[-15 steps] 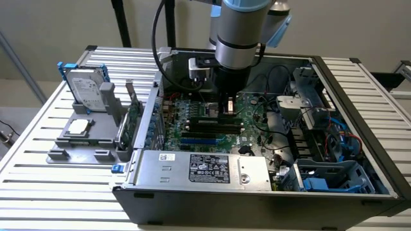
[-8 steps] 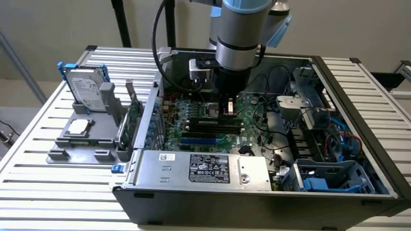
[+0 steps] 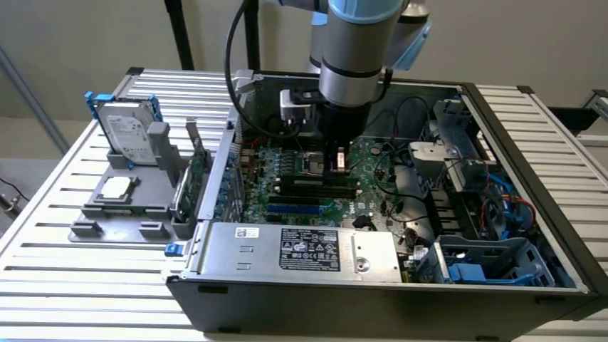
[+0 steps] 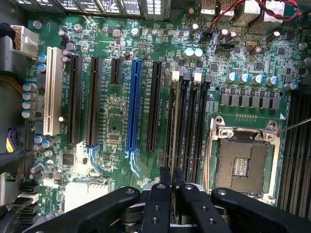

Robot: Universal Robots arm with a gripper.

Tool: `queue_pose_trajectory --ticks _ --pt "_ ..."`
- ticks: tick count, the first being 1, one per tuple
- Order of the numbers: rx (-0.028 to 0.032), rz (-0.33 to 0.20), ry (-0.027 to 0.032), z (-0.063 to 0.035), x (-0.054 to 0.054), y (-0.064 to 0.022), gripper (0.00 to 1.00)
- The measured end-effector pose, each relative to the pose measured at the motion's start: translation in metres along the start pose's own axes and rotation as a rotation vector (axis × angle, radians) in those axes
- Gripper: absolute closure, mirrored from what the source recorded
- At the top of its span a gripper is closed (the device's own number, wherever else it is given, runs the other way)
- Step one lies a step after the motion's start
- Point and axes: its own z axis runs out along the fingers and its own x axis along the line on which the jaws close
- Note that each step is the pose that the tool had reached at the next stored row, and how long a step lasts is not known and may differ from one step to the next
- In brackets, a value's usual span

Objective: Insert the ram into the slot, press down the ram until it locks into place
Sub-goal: 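Insert the ram into the slot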

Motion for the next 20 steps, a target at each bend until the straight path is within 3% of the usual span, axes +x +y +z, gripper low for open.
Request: queue_pose_trajectory --ticks 20 --pt "0.0163 0.008 0.0007 0.0043 -0.0002 0.004 0.87"
